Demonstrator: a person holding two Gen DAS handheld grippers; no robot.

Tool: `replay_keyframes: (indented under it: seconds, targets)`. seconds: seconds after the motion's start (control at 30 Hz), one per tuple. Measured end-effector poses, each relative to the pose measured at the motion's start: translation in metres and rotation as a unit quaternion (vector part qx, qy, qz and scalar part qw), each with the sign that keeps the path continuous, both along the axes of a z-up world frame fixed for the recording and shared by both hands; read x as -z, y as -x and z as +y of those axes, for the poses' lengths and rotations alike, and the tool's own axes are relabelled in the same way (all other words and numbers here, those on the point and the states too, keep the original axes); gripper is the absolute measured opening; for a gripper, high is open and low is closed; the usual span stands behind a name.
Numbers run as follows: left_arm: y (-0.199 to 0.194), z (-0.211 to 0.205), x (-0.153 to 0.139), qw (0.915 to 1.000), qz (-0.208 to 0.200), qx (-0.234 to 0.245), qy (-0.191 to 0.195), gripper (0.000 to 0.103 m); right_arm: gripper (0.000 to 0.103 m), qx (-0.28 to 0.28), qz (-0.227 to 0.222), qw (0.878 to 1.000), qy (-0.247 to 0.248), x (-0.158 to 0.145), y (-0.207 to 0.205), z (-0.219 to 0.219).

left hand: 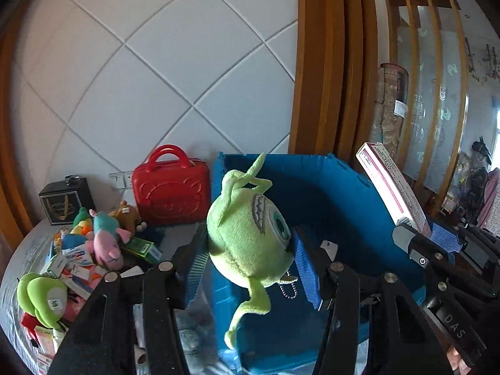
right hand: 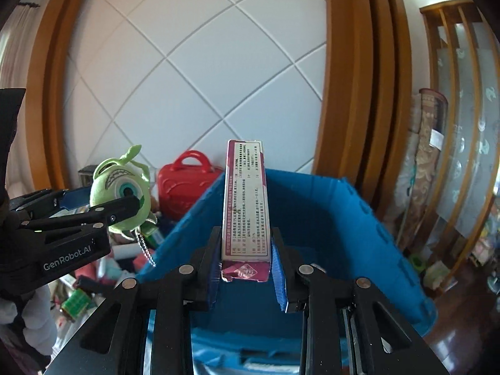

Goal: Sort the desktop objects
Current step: 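Carry both items over the blue crate and open both tools to drop them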

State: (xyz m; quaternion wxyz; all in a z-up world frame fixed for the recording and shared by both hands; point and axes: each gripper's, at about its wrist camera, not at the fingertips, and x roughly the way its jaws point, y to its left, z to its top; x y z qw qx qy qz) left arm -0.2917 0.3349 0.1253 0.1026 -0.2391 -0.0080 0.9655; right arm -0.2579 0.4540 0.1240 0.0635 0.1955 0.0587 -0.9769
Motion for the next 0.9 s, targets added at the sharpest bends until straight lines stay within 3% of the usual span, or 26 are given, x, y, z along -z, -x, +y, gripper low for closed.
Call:
replay_keyframes:
  seconds: [0.2, 0.3, 0.5, 0.9]
  targets:
    - [0.087, 0.092, 0.001, 0.9972, -0.065, 0.006, 0.036, 0.053, 0.028, 0.009, -0.069, 0.998, -0.005, -0.006, 0.099, 0.086]
    - [0.11, 0.112, 0.015, 0.995, -0.089, 0.0, 0.046, 0.053, 0.028, 0.007, -0.118, 0.993, 0.001, 0.012, 0.13, 0.116]
    - [0.126, 0.132, 0.035, 0.9928, -0.108, 0.007, 0.05, 0.054, 0.028, 0.015, -0.145, 0.989, -0.002, 0.038, 0.136, 0.137]
    - [0.125, 0.146, 0.043, 0.9916, -0.118, 0.007, 0.052, 0.055, 0.029, 0.021, -0.162, 0.986, -0.013, 0.051, 0.148, 0.159]
